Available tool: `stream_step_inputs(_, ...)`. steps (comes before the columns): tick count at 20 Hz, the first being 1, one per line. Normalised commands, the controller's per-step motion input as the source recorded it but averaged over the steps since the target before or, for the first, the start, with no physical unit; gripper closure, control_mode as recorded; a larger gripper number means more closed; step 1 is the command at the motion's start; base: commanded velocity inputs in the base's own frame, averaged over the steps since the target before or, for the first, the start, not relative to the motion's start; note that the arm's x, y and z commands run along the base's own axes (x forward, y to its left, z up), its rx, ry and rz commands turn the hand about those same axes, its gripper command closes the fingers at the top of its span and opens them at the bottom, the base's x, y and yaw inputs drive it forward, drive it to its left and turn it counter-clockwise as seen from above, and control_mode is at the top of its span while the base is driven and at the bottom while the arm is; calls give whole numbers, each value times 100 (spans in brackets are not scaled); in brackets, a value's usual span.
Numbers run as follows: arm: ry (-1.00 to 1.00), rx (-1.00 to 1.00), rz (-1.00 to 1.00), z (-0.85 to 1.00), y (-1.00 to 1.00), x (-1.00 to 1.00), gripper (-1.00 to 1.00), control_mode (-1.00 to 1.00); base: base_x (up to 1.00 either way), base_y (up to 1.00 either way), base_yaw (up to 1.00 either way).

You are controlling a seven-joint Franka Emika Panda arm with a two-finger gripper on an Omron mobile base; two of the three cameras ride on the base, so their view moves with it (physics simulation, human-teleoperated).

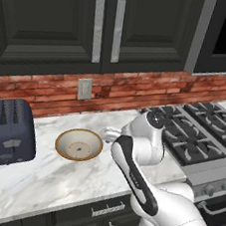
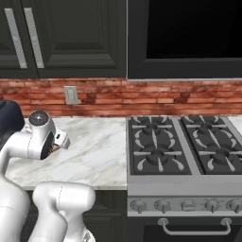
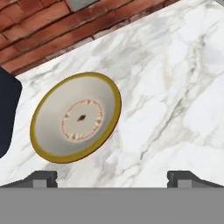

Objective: Pick the cup and bowl from the counter and place them on the counter next to the sink.

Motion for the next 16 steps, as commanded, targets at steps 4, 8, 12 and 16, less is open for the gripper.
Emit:
stream_step_inputs(4,4,0,-1,-11,4,47,-100,-100,0,0,0)
stream_step_inputs(8,11,0,0,0,0,49,-100,-100,0,0,0)
stream_step_inputs(12,13,0,0,-1,0,54,-100,-100,0,0,0)
stream_step_inputs(16,10,0,0,-11,1,42,-100,-100,0,0,0)
